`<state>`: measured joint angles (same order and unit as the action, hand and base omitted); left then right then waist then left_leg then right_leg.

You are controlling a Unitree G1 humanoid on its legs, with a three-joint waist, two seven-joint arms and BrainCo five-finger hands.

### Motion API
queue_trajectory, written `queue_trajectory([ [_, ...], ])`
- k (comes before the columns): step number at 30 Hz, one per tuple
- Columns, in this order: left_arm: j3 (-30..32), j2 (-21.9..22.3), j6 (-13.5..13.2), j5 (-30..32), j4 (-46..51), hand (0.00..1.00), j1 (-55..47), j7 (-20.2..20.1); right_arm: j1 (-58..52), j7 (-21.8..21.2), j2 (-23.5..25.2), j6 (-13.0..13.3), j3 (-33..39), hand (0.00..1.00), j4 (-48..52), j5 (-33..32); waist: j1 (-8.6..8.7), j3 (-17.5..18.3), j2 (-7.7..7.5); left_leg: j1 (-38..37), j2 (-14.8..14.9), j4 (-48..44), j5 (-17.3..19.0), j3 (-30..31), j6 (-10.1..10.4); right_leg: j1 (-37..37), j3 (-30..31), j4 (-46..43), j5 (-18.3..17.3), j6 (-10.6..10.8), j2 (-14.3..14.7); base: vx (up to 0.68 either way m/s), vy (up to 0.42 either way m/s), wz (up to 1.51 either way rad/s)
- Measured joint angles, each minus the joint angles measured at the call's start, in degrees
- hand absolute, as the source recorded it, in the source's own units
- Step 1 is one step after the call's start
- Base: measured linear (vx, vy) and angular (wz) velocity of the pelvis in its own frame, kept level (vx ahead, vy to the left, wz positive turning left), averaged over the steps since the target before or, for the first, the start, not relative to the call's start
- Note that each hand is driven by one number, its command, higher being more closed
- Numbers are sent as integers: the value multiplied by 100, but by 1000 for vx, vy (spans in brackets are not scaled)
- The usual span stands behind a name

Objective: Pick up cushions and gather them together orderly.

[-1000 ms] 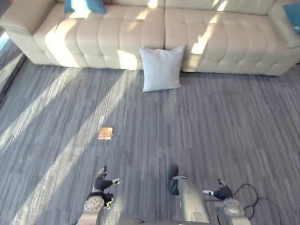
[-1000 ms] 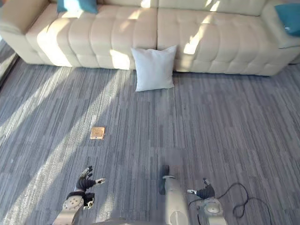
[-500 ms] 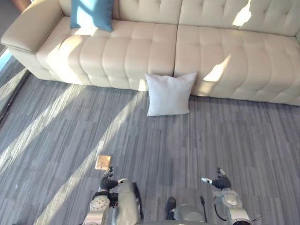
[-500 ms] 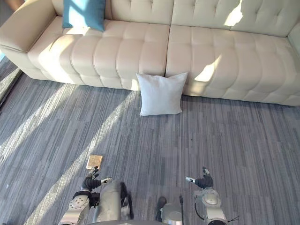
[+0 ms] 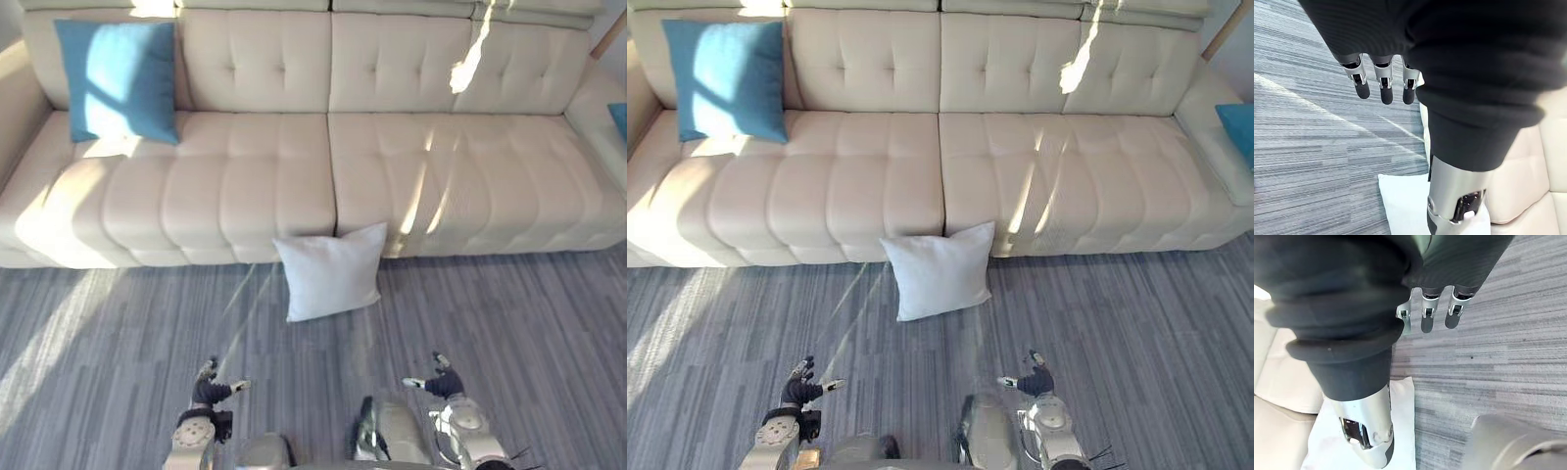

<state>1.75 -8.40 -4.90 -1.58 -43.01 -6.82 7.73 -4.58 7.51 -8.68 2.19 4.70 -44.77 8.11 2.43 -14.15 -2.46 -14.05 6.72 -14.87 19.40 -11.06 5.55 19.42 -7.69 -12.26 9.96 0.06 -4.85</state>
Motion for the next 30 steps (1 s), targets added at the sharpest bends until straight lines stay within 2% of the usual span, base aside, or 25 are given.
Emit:
queue_trajectory([
  [1, 0, 48, 7, 1, -41, 0, 27, -12, 100, 2, -34, -57, 2, 0, -73, 50, -60, 19, 100, 52, 97, -42, -64, 59, 7, 100, 46, -226, -66, -76, 78, 482, -200, 17],
  [2, -8, 67, -4, 1, -63, 0, 74, -16, 145, -8, -37, -58, 76, 0, -69, 111, 2, 18, 110, 110, 72, -183, -300, 322, 61, 277, 95, -807, -604, -40, 30, 429, -188, 13],
  [3, -12, 83, -10, 8, -89, 0, 120, -12, 128, -12, -32, -62, 168, 0, -70, 128, 14, 16, 155, 182, 148, -563, -502, 487, 305, 268, -30, -1171, -981, -76, -18, 422, -200, 35],
  [4, -6, 103, -9, 11, -112, 0, 147, -14, 105, -19, -34, -63, 206, 0, -71, 141, 9, 27, 188, 306, 206, -891, -618, 584, 411, 194, -95, -1229, -1112, -107, -14, 515, -258, 46],
  [5, 21, 156, -16, 11, -168, 0, 188, -13, 56, -18, -36, -67, 208, 0, -68, 147, 5, 18, 218, 771, 379, -2048, -1239, 680, 555, -180, -234, -1097, -1317, -143, 6, 407, -206, 42],
  [6, 22, 185, -16, 11, -176, 0, 183, -13, 32, -14, -32, -68, 203, 0, -56, 145, -6, 12, 229, 1021, 535, -2588, -1474, 650, 597, -408, -296, -915, -1329, -149, 30, 390, -196, 39],
  [7, 22, 235, -26, 11, -194, 0, 161, -13, 11, -7, -27, -67, 218, 0, -52, 143, -51, 20, 254, 1323, 752, -3202, -1212, 475, 512, -757, -398, -643, -1320, -170, 95, 336, -126, 24],
  [8, 20, 312, -30, 11, -219, 0, 151, -16, 12, 5, -5, -54, 250, 0, -38, 142, -90, 38, 248, 1602, 884, -3429, -844, 220, 204, -1119, -475, -338, -1312, -177, 115, 324, -99, 21],
  [9, 17, 360, -31, 11, -217, 0, 151, -17, 14, 6, 39, -49, 275, 0, -11, 142, -118, 44, 249, 1741, 889, -3337, -753, 81, 98, -1259, -493, -200, -1303, -171, 114, 314, -70, 15],
  [10, 10, 445, -36, 10, -208, 0, 156, -20, 23, 5, 39, -47, 346, 0, 72, 125, -182, 50, 257, 1967, 834, -2832, -651, -134, -26, -1430, -497, 15, -1276, -149, 110, 218, 0, 4],
  [12, -1, 493, -35, 11, -205, 0, 155, -21, 93, 23, 36, -19, 396, 0, 88, 94, -230, 80, 335, 2217, 619, -1628, -663, -158, -37, -1522, -491, 185, -1249, -93, 105, 231, 62, -7],
  [13, -8, 497, -34, 11, -207, 0, 154, -20, 94, 34, 5, -10, 398, 0, 87, 93, -248, 125, 416, 2230, 488, -646, -960, -116, 66, -1531, -460, 229, -1254, -3, 136, 249, 134, -24],
  [14, -8, 445, -30, 10, -253, 0, 147, -17, 94, 53, 75, -23, 404, 0, 37, 93, -314, 111, 435, 2163, 402, -287, -1293, -94, 117, -1553, -362, 246, -1282, 94, 167, 247, 123, -24],
  [15, -7, 420, -30, 10, -247, 0, 142, -17, 63, 53, 121, -28, 398, 0, 48, 93, -329, 129, 402, 2119, 331, -200, -1303, -92, 117, -1559, -317, 290, -1255, 145, 171, 165, 69, -11],
  [17, -6, 342, -40, 11, -246, 0, 188, -11, 35, 88, 179, -29, 392, 0, 52, 95, -326, 129, 323, 2126, 179, -56, -1283, -152, 56, -1502, -274, 345, -1290, 268, -3, 160, 88, 1],
  [22, -2, 139, -44, 0, -243, 0, 364, 13, 550, 228, 168, -19, 347, 0, 53, 92, -326, -60, 249, 2481, 106, -176, -1163, -485, -86, -848, 105, 18, -1363, 383, -101, 55, 76, -32],
  [25, 15, 5, -76, -42, -118, 0, 823, 168, 995, 400, 123, -7, 373, 0, 80, 18, -332, -492, 243, 3036, 234, -792, -1004, -498, -164, -318, 177, -442, -1400, 372, -72, -60, 32, -17],
  [30, 143, -286, -213, -564, 93, 0, 1723, 510, 1532, 724, -20, 7, 398, 0, 339, -435, -351, -1085, 187, 4309, 539, -2072, -480, -450, -273, 1027, 281, -1779, -1856, 360, -71, -170, 26, -10],
])
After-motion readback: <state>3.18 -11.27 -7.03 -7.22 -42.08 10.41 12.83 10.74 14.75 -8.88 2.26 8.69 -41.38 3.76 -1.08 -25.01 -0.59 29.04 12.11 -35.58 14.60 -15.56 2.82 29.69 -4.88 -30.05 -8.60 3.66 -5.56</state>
